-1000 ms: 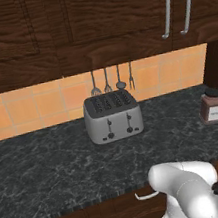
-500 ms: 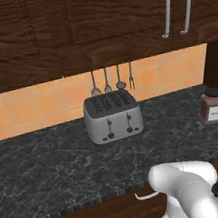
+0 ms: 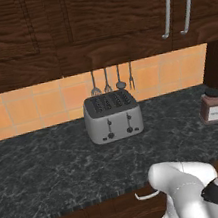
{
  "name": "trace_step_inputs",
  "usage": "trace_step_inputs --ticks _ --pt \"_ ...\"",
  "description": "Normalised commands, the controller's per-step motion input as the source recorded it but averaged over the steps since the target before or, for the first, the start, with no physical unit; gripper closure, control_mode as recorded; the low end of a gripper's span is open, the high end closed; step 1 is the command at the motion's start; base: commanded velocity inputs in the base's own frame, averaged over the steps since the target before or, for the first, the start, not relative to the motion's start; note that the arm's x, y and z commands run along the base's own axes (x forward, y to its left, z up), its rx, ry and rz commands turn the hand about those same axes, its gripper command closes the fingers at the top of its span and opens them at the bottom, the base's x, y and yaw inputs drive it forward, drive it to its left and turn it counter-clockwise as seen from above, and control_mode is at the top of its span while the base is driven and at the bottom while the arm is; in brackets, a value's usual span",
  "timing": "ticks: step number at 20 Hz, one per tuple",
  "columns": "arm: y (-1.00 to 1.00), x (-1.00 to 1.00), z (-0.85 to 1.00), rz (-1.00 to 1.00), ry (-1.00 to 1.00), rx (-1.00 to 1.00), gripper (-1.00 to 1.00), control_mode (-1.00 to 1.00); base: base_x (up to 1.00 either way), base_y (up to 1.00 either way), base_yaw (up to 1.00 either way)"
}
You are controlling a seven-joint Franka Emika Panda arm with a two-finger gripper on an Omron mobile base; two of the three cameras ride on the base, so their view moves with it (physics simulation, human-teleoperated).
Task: Pick the rolling pin from the drawer and place it on the counter.
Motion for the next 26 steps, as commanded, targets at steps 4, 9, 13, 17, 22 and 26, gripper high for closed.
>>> trace_step_inputs --ticks 4,9,13,17,22,26 --pt "0.03 0.3 -0.29 0.0 0.0 -0.01 -1.0 -1.0 0.0 0.0 0.0" --pt "-0.01 0.29 -0.32 0.0 0.01 0.0 -1.0 -1.0 0.0 0.0 0.0" --pt "-0.22 0.03 -0.37 0.0 0.01 0.0 -1.0 -1.0 0.0 0.0 0.0" --pt "-0.1 0.05 -0.41 0.0 0.04 0.0 -1.0 -1.0 0.0 0.0 0.0" --pt "-0.13 0.06 -0.39 0.0 0.05 -0.01 -1.0 -1.0 0.0 0.0 0.0" --pt "-0.14 0.0 -0.11 0.0 0.09 0.0 -1.0 -1.0 0.0 0.0 0.0"
